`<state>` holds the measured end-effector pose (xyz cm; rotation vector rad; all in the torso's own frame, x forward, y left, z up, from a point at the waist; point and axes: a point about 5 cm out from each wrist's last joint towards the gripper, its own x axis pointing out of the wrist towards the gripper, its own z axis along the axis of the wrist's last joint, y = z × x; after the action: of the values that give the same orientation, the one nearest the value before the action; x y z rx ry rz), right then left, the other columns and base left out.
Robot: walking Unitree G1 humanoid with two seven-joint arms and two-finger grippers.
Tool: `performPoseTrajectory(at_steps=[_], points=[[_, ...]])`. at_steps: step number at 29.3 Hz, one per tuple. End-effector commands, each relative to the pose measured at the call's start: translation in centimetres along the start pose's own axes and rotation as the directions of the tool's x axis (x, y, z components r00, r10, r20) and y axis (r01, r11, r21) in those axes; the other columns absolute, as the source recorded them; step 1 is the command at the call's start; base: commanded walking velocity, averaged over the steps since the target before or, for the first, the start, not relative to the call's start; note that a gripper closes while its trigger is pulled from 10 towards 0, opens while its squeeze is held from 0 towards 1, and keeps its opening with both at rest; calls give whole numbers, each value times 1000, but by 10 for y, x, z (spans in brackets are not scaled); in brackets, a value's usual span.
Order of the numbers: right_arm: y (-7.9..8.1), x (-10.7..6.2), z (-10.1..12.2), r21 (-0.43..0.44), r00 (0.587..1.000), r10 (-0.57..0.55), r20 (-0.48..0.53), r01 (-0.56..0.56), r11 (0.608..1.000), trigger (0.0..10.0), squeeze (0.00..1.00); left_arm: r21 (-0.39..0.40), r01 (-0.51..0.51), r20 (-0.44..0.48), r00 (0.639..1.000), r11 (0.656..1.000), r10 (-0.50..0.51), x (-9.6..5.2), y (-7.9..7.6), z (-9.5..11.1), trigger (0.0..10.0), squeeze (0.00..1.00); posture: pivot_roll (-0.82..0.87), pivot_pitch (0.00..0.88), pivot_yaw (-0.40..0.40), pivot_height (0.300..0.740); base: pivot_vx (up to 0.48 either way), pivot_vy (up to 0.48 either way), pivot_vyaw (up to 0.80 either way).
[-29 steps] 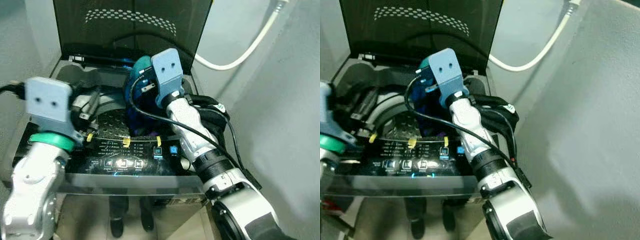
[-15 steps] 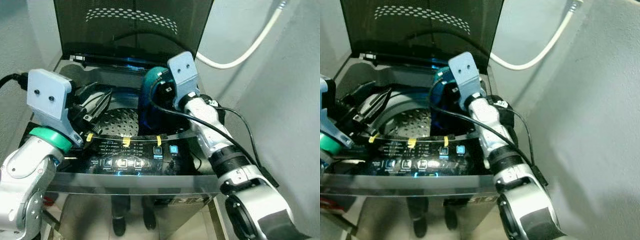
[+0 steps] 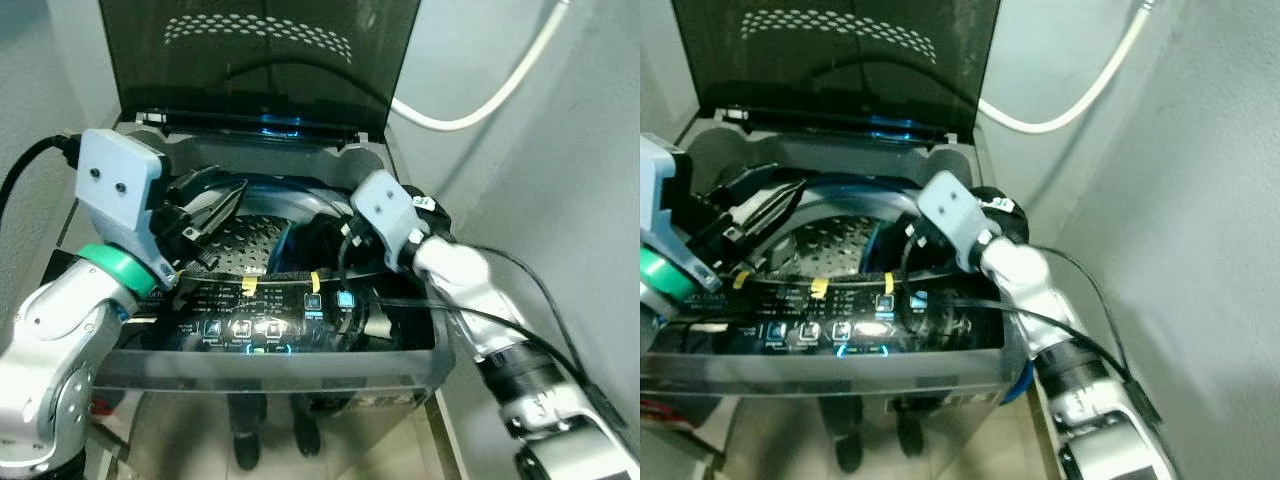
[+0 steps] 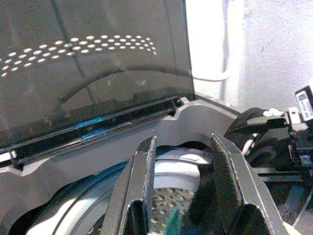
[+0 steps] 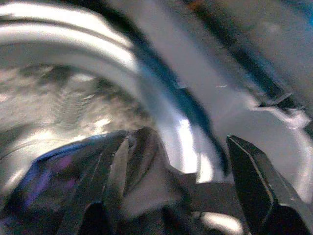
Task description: Clothes washing
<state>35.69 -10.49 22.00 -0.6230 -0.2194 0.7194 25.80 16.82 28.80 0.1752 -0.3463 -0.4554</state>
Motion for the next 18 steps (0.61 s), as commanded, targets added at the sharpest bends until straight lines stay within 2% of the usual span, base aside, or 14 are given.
performPoseTrajectory(at_steps=[1, 2, 3, 4, 5, 6, 8, 9, 10, 12, 14, 15, 16, 18], points=[[11, -7, -2, -2, 996, 94, 5, -94, 996, 10000, 0, -15, 27, -17, 999, 1000, -27, 1, -2, -2, 10000, 0, 220, 23, 2, 740, 0, 0, 0], [7, -11, 9, 66, 994, 71, 86, -77, 995, 10000, 0, -16, 34, -17, 999, 999, -34, 2, -2, -2, 10000, 0, 218, 24, 5, 740, 0, 0, 0], [7, -11, 9, 66, 994, 71, 86, -77, 995, 10000, 0, -16, 34, -17, 999, 999, -34, 2, -2, -2, 10000, 0, 218, 24, 5, 740, 0, 0, 0], [-6, -13, 26, 184, 980, -30, 198, -7, 983, 10000, 0, -18, 40, -15, 999, 999, -40, 4, -3, -2, 10000, 0, 214, 23, 10, 740, 0, 0, 0], [-20, -17, 43, 291, 943, -142, 303, 50, 955, 10000, 0, -22, 44, -11, 999, 999, -44, 6, -4, -2, 10000, 0, 209, 21, 17, 740, 0, 0, 0], [-20, -17, 43, 291, 943, -142, 303, 50, 955, 10000, 0, -22, 44, -11, 999, 999, -44, 6, -4, -2, 10000, 0, 209, 21, 17, 740, 0, 0, 0], [-29, -22, 53, 359, 908, -214, 361, 76, 930, 10000, 0, -26, 47, -8, 999, 999, -47, 7, -5, -2, 10000, 0, 209, 21, 17, 740, 0, 0, 0], [-39, -26, 62, 431, 856, -322, 403, 133, 893, 10000, 0, -28, 51, -6, 999, 998, -51, 9, -6, -2, 10000, 0, 203, 20, 26, 740, 0, 0, 0], [-39, -26, 62, 431, 856, -322, 403, 133, 893, 10000, 0, -28, 51, -6, 999, 998, -51, 9, -6, -2, 10000, 0, 203, 20, 26, 740, 0, 0, 0], [-50, -36, 69, 527, 774, -474, 421, 217, 822, 10000, 0, -33, 62, -2, 998, 998, -62, 12, -9, -2, 10000, 0, 199, 18, 30, 740, 0, 0, 0], [-50, -36, 69, 527, 774, -474, 421, 217, 822, 10000, 0, -33, 62, -2, 998, 998, -62, 12, -9, -2, 10000, 0, 199, 18, 30, 740, 0, 0, 0], [-52, -41, 70, 551, 739, -532, 414, 262, 792, 10000, 0, -37, 62, 1, 998, 997, -62, 13, -10, -3, 10000, 0, 193, 15, 36, 740, 0, 0, 0], [-52, -41, 70, 551, 739, -532, 414, 262, 792, 10000, 0, -37, 62, 1, 998, 997, -62, 13, -10, -3, 10000, 0, 193, 15, 36, 740, 0, 0, 0], [-46, -51, 65, 541, 697, -617, 365, 381, 750, 10000, 0, -54, 43, 4, 999, 998, -42, 20, -11, -8, 10000, 0, 173, 10, 49, 740, 0, 0, 0]])
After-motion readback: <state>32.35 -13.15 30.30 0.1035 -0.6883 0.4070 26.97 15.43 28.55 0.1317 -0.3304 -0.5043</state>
